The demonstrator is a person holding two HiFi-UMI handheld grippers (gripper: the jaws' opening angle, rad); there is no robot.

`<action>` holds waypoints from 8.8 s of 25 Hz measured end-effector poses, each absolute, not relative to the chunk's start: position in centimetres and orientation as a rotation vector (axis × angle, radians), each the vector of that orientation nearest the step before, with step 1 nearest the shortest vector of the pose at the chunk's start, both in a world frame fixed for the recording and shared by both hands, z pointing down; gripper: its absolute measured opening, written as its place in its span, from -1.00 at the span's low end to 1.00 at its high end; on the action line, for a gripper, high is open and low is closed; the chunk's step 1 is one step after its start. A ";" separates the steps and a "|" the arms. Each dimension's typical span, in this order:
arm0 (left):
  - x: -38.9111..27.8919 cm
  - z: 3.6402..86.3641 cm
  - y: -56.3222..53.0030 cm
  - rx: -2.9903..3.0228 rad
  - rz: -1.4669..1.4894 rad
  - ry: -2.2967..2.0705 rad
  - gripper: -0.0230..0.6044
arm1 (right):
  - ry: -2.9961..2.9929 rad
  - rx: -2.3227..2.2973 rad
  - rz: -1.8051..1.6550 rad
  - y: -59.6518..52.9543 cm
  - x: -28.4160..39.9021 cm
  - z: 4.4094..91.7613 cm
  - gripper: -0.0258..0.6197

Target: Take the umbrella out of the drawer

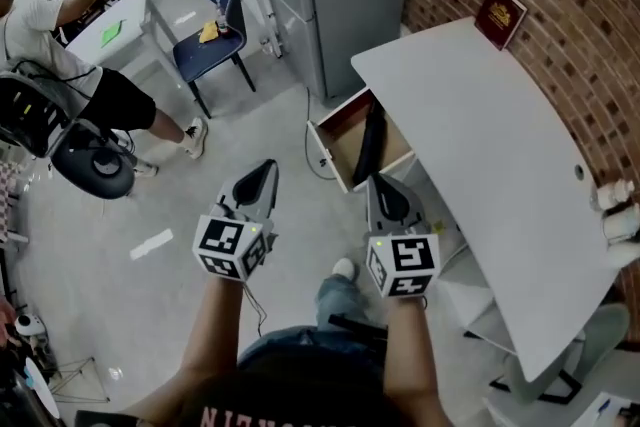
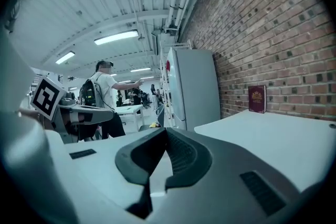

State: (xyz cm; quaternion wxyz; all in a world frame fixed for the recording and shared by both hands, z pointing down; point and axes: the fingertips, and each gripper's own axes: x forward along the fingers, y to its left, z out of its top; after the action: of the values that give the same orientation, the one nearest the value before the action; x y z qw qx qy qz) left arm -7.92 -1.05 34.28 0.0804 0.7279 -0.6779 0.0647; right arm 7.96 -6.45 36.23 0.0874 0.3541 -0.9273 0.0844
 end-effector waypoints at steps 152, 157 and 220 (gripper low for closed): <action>-18.4 46.3 -23.6 2.240 0.304 -1.602 -0.93 | -1.820 0.943 0.529 -24.7 -0.7 59.7 -0.14; -18.3 43.5 -23.7 2.271 0.270 -1.628 -0.93 | -1.884 0.962 0.494 -24.8 -0.8 56.2 -0.14; -13.2 21.9 -28.9 2.755 -0.004 -1.855 -0.93 | -2.351 1.989 -0.338 -25.5 12.5 20.8 -0.13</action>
State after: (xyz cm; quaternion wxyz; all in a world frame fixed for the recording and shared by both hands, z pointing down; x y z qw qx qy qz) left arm -13.17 -28.92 21.88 -0.0898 0.8261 -0.5564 -0.0013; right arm 12.47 -25.46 20.76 0.0219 0.6419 -0.7587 -0.1091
